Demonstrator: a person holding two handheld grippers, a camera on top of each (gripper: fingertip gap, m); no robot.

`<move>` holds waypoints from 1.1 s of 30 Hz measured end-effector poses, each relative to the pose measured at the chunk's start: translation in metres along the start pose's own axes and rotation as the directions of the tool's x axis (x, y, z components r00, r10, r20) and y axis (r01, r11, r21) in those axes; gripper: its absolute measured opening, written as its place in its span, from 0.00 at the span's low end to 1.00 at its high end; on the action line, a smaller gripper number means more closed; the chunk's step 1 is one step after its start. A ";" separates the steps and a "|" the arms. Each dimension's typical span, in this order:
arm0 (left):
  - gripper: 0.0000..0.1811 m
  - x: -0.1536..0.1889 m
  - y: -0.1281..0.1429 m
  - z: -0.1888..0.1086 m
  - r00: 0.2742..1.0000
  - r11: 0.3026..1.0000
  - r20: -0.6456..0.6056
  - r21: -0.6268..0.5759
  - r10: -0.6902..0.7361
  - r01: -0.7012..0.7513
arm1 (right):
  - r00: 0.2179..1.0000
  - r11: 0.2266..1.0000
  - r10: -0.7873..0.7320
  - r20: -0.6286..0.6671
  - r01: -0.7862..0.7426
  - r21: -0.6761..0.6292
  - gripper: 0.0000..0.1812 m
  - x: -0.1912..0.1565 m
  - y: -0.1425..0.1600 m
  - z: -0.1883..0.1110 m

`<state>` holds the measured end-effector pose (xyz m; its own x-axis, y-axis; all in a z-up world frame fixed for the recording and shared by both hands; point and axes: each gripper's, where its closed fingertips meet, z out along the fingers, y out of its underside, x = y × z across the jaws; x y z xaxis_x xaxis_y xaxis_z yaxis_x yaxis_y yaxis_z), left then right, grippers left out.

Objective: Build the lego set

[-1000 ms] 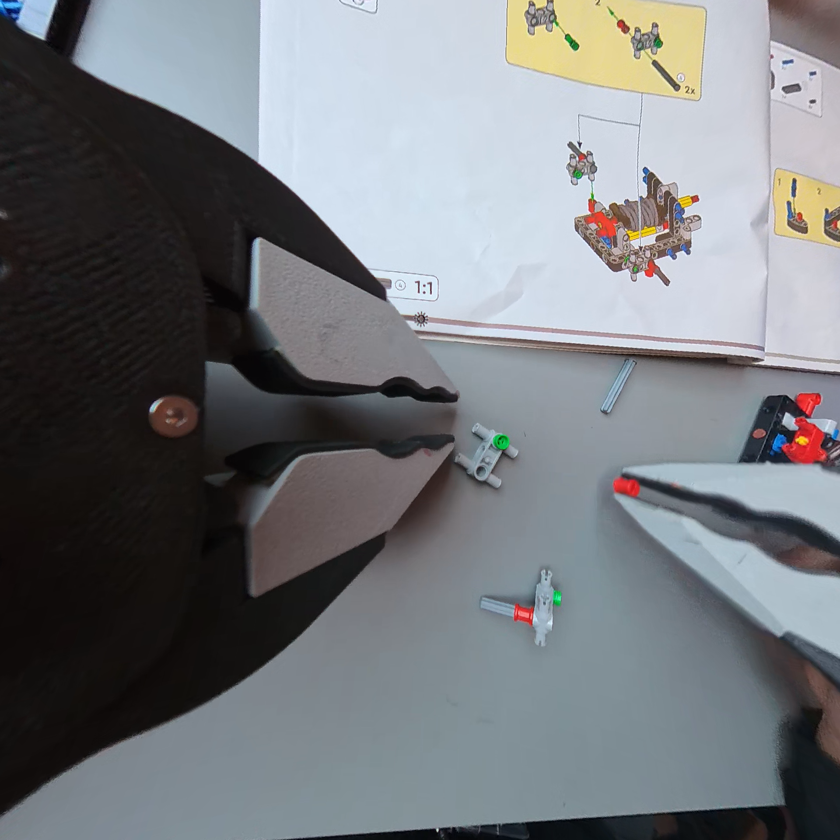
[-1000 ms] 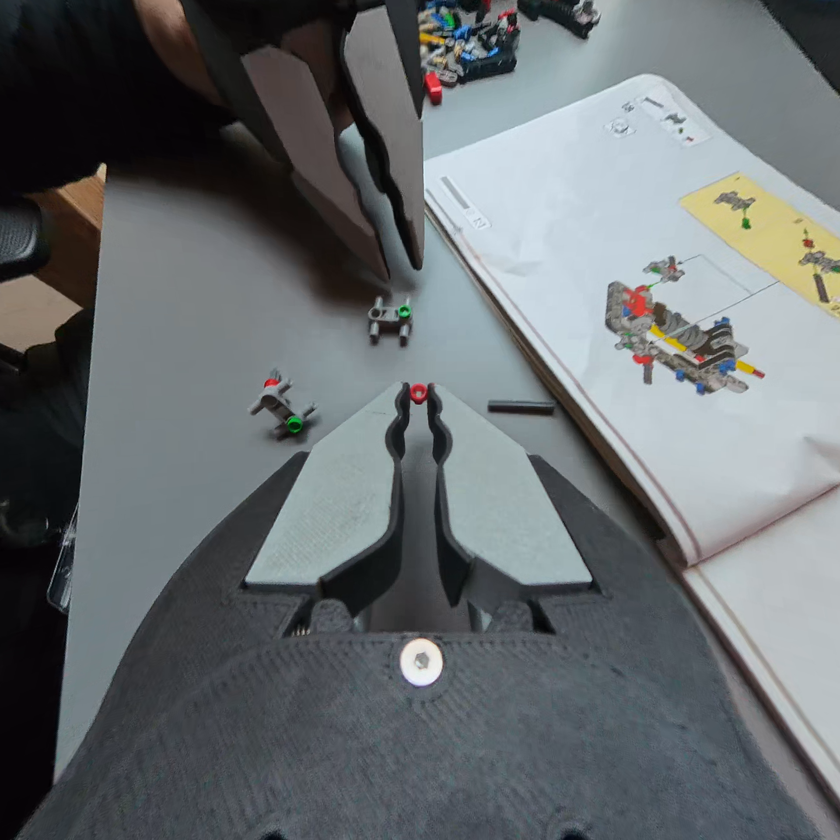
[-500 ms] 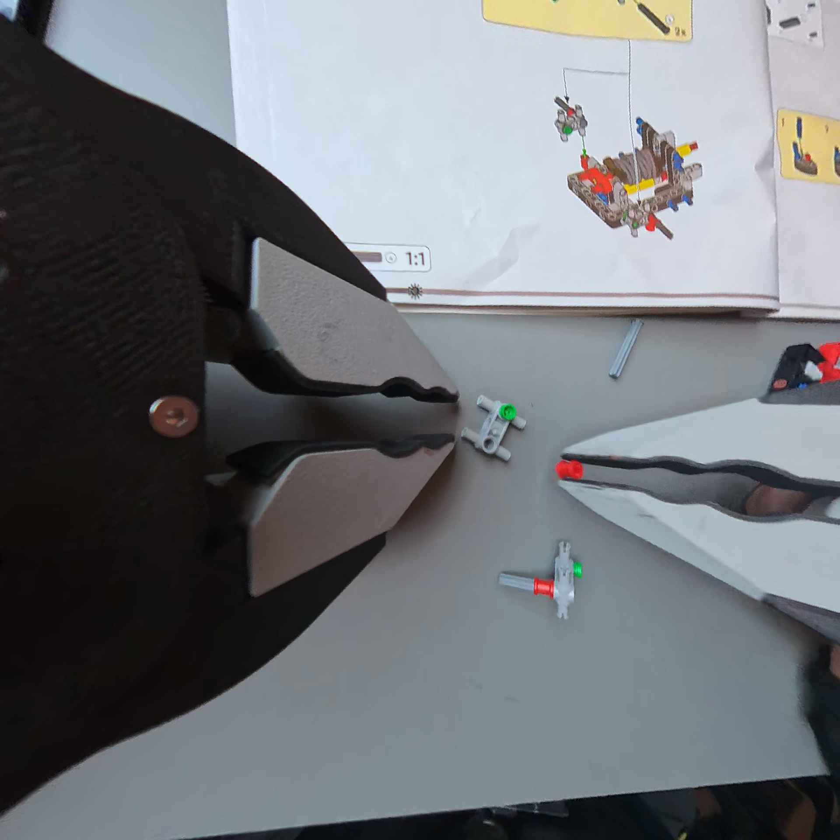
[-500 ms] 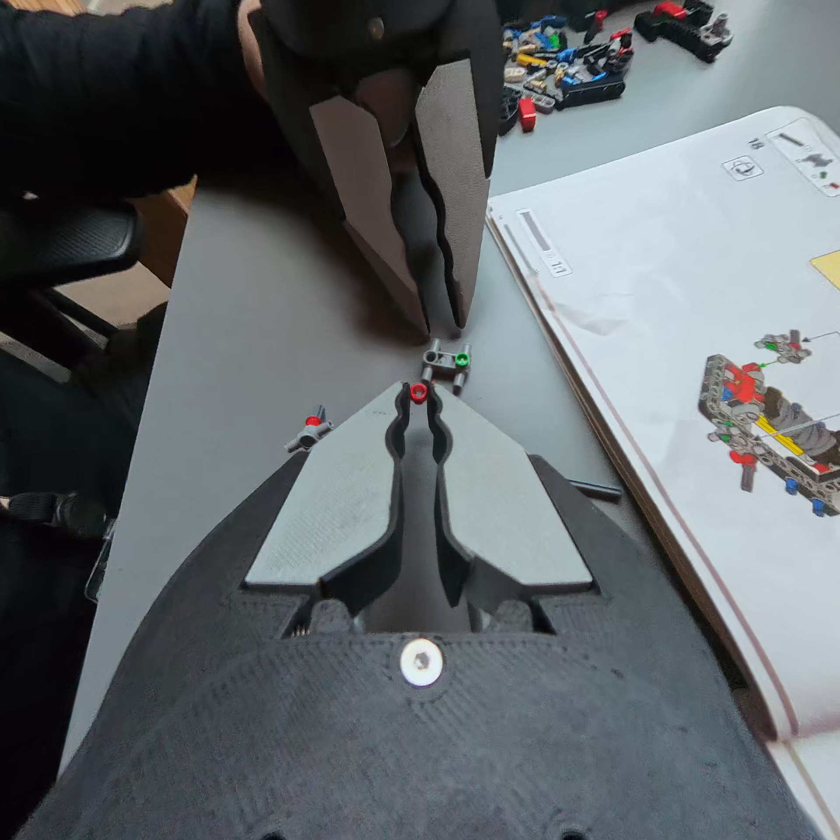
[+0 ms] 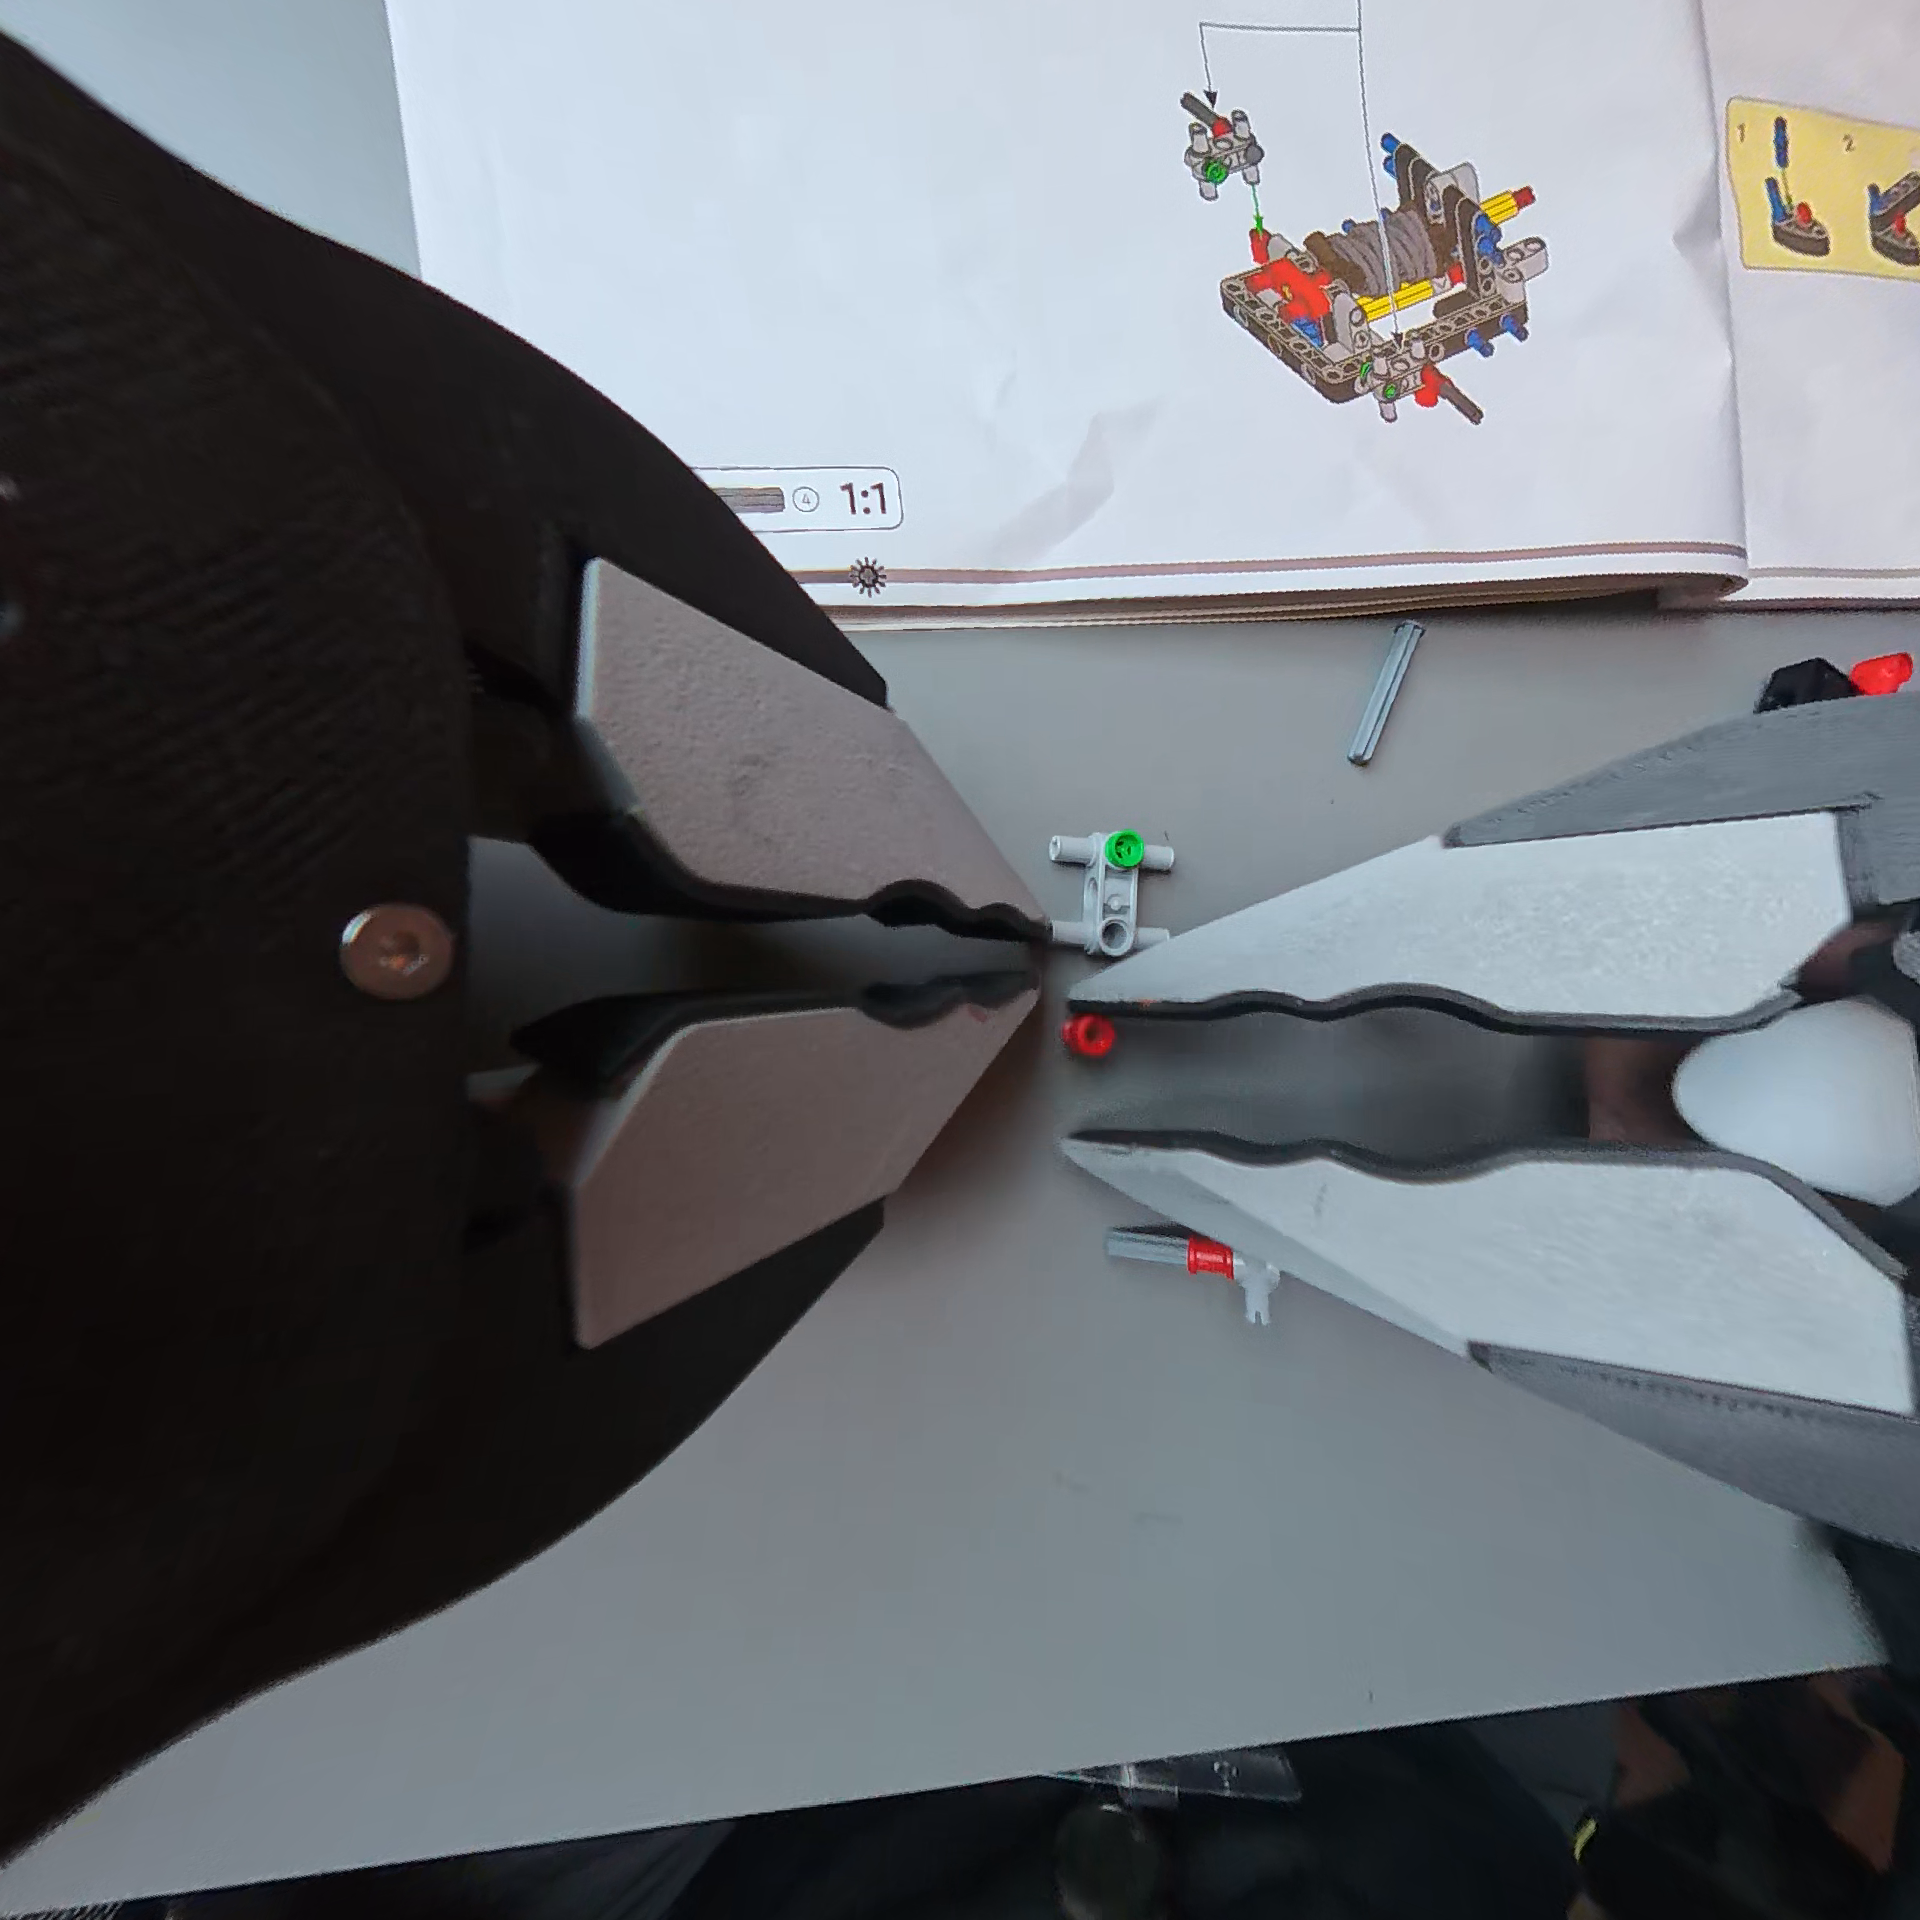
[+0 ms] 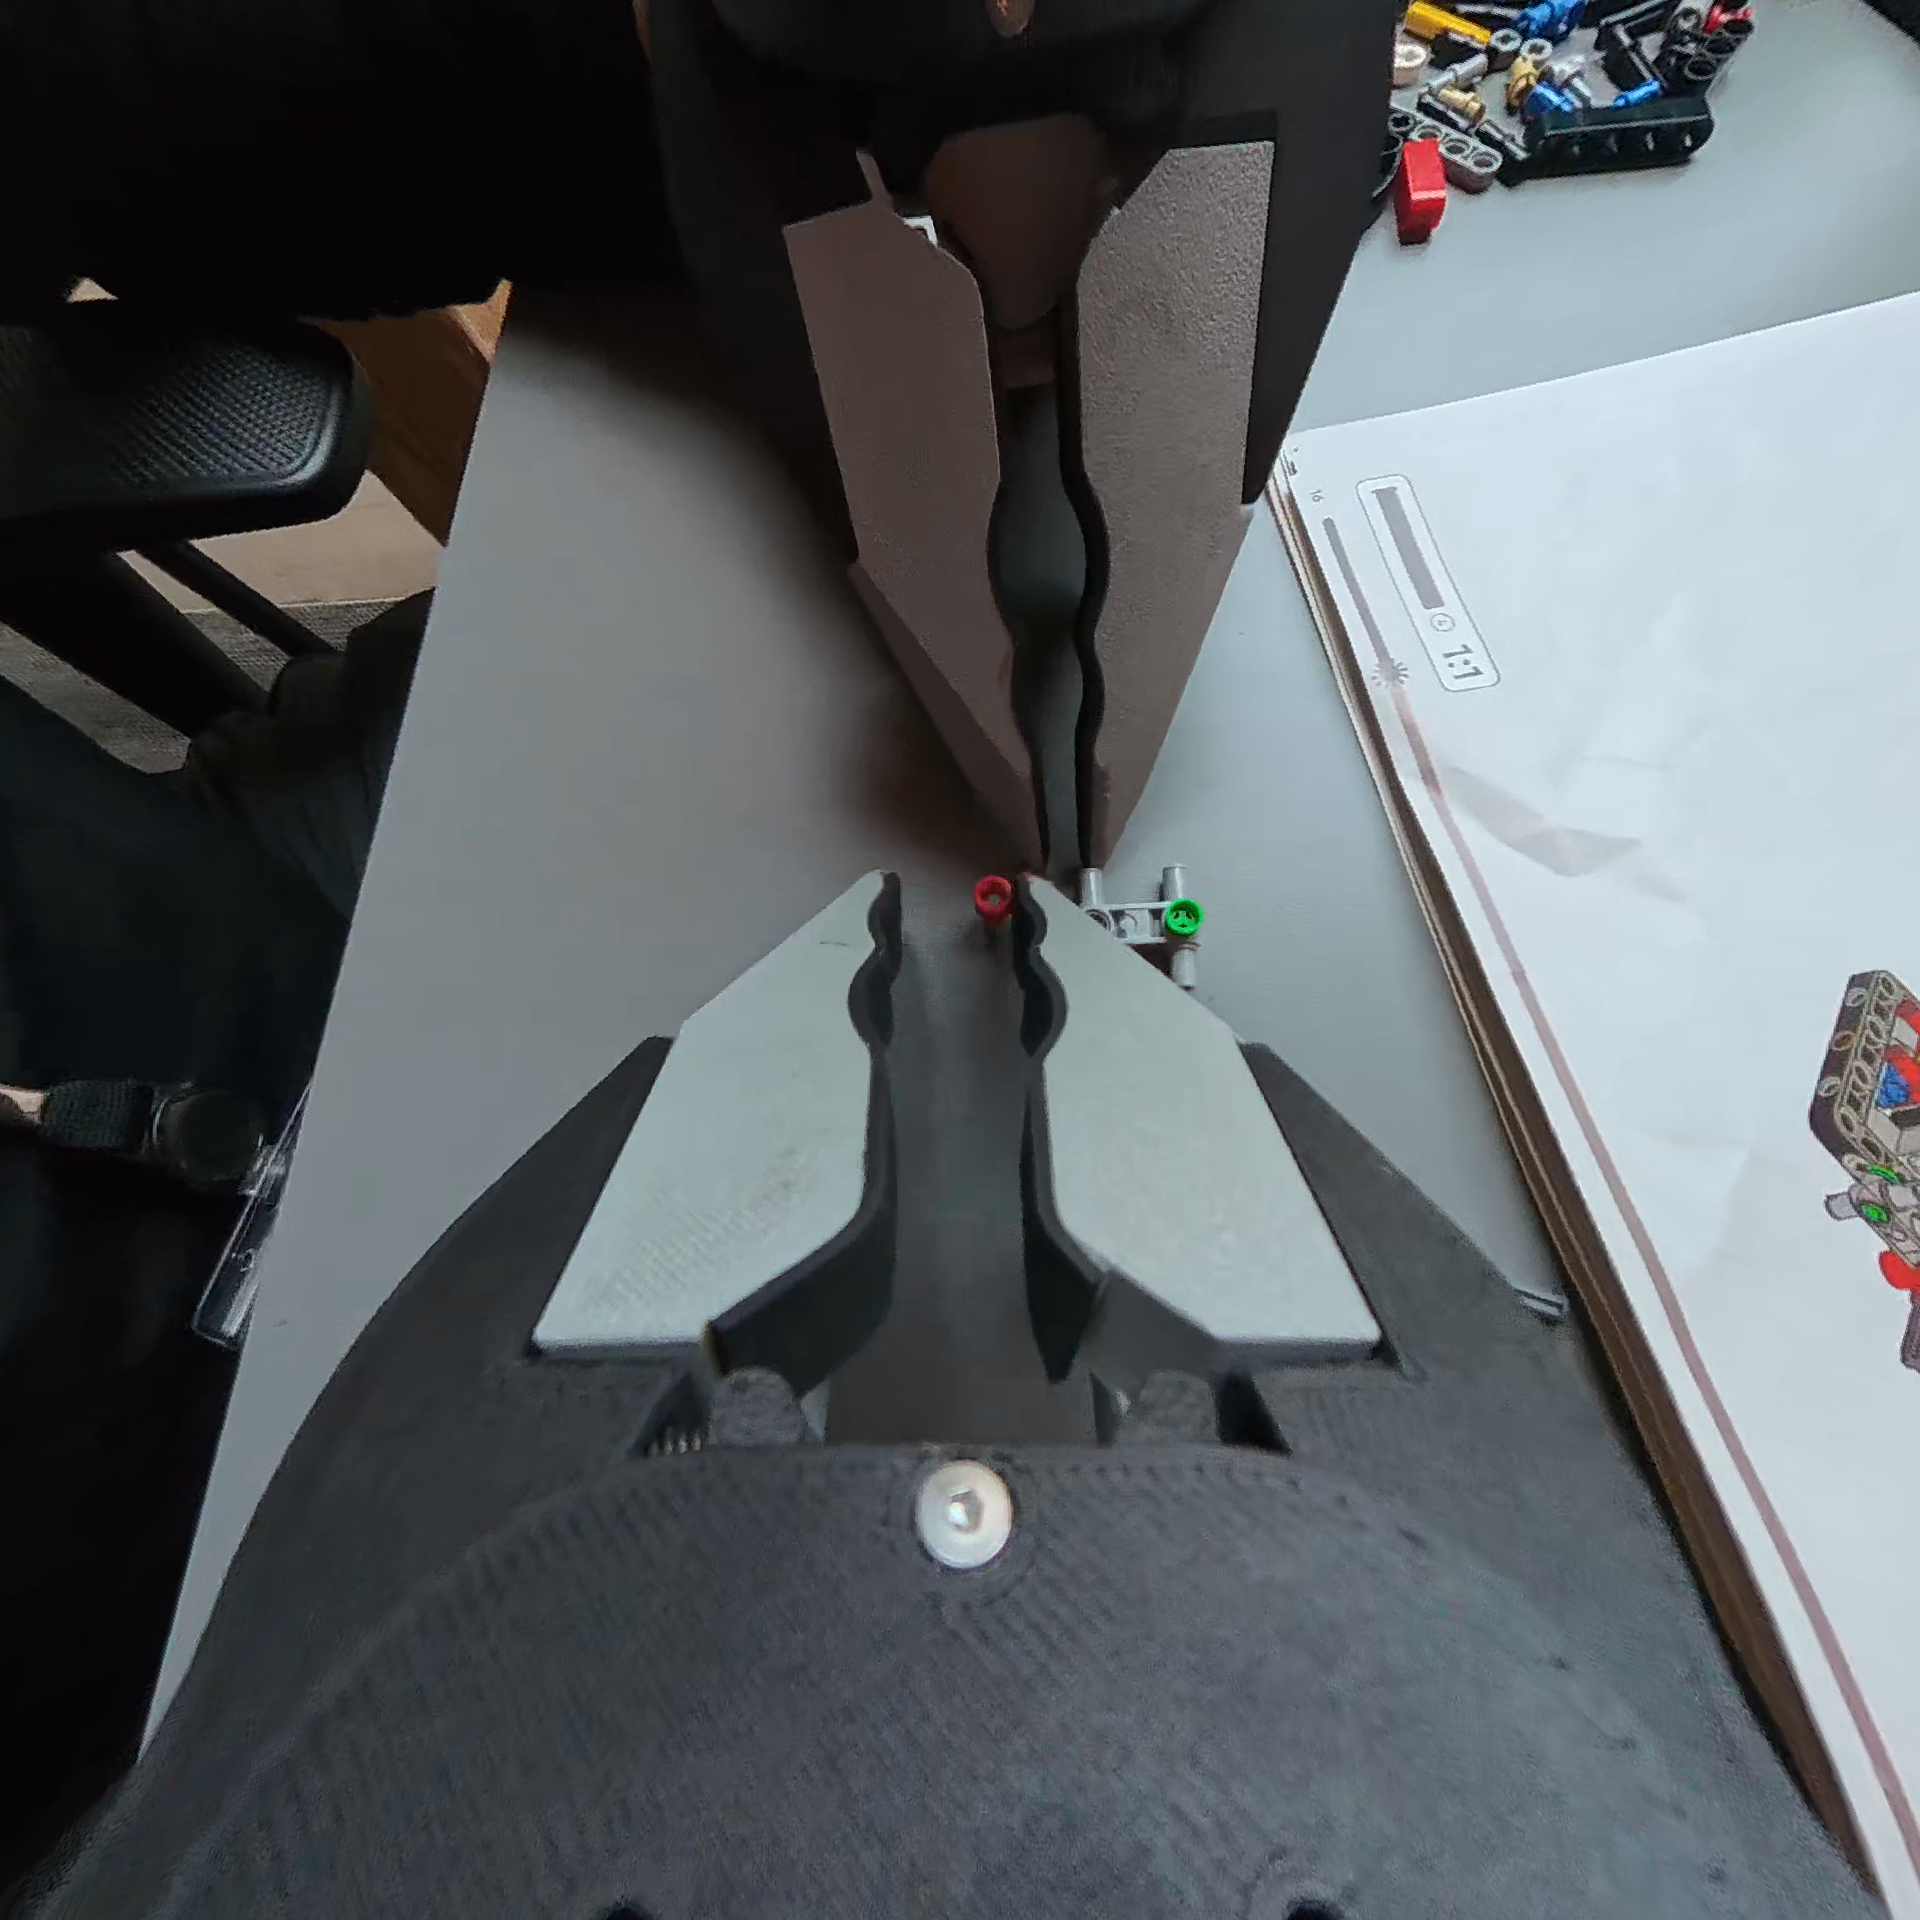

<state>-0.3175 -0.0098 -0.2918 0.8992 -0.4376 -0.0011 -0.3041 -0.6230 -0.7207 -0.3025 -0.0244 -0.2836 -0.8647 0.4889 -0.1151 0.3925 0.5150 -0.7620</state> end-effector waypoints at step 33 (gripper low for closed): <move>0.00 0.020 -0.018 -0.002 0.997 0.994 -0.065 0.096 0.049 -0.043 | 0.998 0.999 0.030 0.063 -0.028 -0.045 0.11 -0.002 -0.001 0.010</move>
<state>-0.2952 -0.0090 -0.2775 0.8608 -0.5089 0.0084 -0.3109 -0.5388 -0.7830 -0.3047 -0.0327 -0.2885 -0.8705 0.4588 -0.1782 0.4299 0.5324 -0.7292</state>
